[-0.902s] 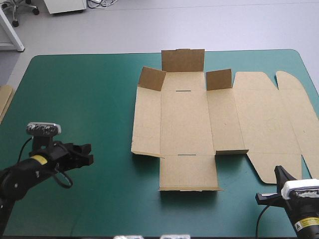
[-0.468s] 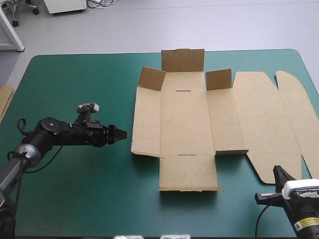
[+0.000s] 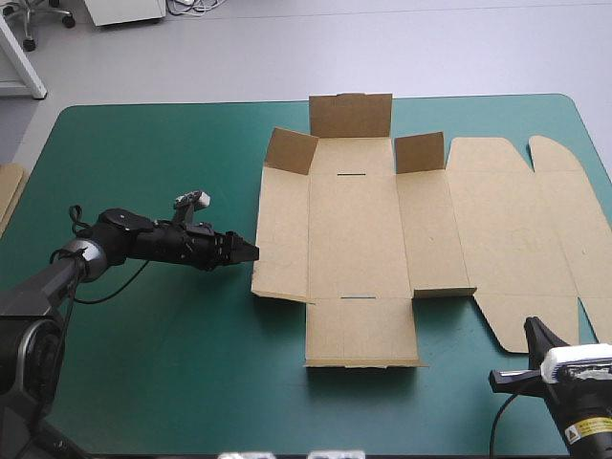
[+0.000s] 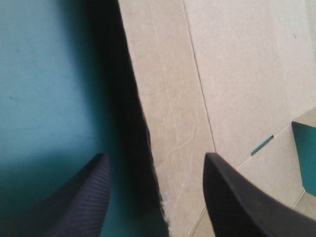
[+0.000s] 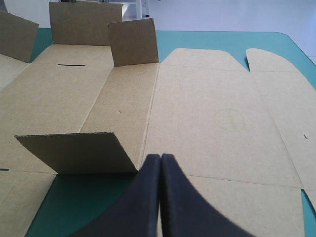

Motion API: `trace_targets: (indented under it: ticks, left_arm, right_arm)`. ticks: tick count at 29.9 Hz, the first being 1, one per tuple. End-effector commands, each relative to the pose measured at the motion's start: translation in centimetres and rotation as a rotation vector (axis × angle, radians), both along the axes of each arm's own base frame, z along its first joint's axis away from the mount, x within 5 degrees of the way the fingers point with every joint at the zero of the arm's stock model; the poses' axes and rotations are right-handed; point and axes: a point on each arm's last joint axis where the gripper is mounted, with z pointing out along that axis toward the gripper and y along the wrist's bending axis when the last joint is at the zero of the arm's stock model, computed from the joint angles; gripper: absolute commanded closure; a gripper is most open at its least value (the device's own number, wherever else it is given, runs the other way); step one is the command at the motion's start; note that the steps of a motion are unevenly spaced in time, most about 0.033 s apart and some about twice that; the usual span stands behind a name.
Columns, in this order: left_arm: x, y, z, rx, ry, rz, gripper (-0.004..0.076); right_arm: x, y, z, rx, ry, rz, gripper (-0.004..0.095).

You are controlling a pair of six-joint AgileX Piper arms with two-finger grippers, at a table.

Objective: Fold the box

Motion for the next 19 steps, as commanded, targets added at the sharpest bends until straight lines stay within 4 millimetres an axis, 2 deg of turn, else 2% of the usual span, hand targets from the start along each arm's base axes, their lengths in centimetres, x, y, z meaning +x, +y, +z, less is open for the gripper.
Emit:
trace_targets:
  ticks: [1, 6, 19]
  left_arm:
    - [0.9, -0.7, 2.5, -0.058, -0.069, -0.012, 0.0315]
    - [1.7, -1.4, 2.2, -0.074, -0.05, -0.034, 0.0315]
    - [2.3, -6.5, 1.5, -0.054, -0.062, -0.145, 0.0315]
  right_arm:
    - [0.2, 0.1, 1.6, -0.007, -0.096, 0.013, 0.0928]
    - [0.2, 0.1, 1.7, -0.006, -0.1, 0.013, 0.0928]
    - [0.2, 0.1, 1.7, -0.006, -0.105, 0.014, 0.0928]
